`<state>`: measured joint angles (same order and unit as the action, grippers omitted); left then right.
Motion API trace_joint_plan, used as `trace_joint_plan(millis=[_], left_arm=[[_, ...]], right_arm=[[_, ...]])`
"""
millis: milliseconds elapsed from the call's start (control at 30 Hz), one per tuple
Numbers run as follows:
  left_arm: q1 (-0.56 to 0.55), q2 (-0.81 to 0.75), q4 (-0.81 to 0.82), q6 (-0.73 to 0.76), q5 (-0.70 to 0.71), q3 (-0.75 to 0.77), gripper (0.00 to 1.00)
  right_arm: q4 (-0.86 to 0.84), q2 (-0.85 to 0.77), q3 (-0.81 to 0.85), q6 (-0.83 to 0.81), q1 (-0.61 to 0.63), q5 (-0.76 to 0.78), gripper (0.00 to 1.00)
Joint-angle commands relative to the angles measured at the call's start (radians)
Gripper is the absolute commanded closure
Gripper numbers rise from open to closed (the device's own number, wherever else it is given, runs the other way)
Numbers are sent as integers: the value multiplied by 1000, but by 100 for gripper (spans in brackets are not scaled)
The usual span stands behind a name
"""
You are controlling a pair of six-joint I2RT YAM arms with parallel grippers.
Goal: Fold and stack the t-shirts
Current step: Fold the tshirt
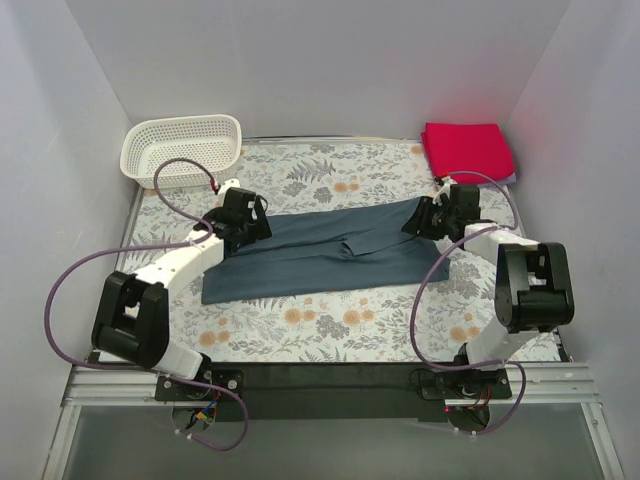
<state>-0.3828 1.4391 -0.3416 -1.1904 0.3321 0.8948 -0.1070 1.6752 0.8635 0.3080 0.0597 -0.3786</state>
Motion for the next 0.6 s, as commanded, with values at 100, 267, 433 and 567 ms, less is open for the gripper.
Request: trace_joint_plan(millis=[100,267,433,567], left_arm=[[24,226,-19,35,30,266,25],[33,427,-71,58,28,461,29],[36,546,-119,54,31,509,32],[38,549,-128,19,36,454,33]], right_arm=[[193,-210,-52,107,32,159,60],[213,-285,-164,172,72,196,60],[230,-301,-211,171,84,216,59],[208,-244,-227,171,84,202,59]])
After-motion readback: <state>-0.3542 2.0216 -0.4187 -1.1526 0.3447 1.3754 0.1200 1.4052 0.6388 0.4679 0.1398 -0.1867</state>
